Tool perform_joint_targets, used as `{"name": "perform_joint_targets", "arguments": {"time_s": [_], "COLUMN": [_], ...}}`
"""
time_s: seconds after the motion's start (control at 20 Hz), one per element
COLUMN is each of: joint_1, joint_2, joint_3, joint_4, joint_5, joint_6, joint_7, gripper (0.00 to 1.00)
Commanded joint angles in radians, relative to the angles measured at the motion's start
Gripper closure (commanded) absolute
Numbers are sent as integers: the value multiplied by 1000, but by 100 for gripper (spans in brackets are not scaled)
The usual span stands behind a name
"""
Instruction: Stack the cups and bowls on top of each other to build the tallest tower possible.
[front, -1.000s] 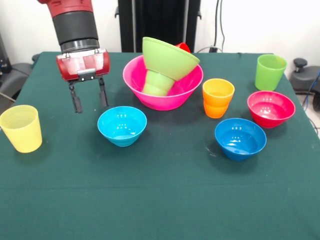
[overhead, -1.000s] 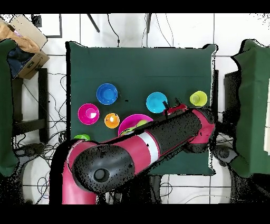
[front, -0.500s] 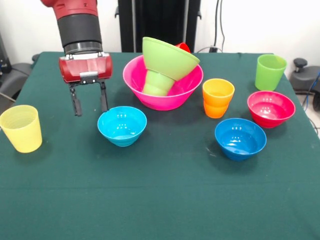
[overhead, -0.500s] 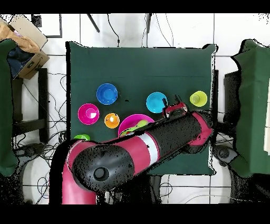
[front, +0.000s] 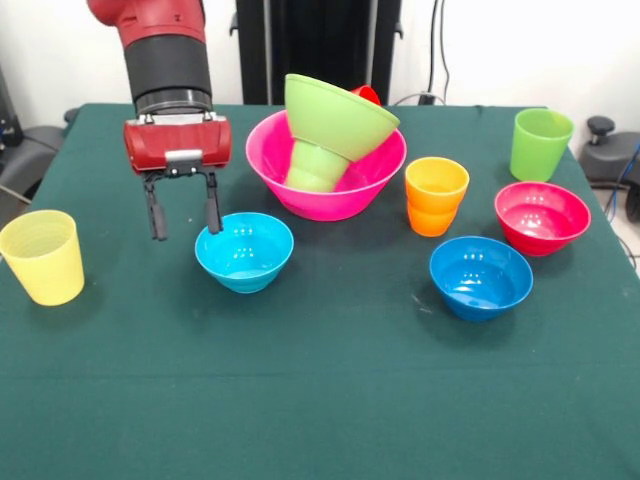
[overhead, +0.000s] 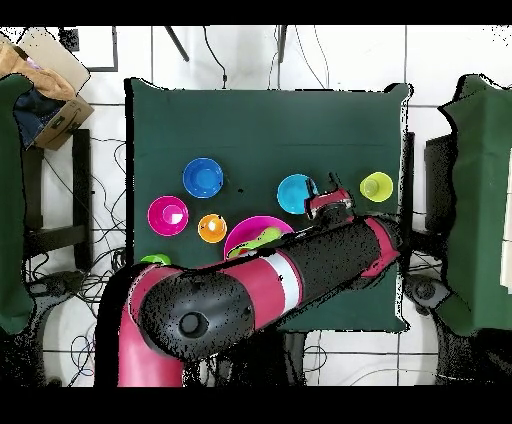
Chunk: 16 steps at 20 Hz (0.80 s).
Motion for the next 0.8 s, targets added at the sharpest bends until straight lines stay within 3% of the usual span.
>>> {"name": "perform_joint_targets", "arguments": {"time_s": [0.05, 0.25, 0.4, 0.8], "joint_1": [22, 44, 86, 100], "joint_2": [92, 115, 141, 164], "joint_3": [170, 150, 120, 96], "joint_4": [28, 19, -10, -13], "joint_5": [103, 95, 24, 32], "joint_6": [-36, -1, 110, 110], "joint_7": [-322, -304, -210, -211], "gripper": [0, 0, 0, 0]}}
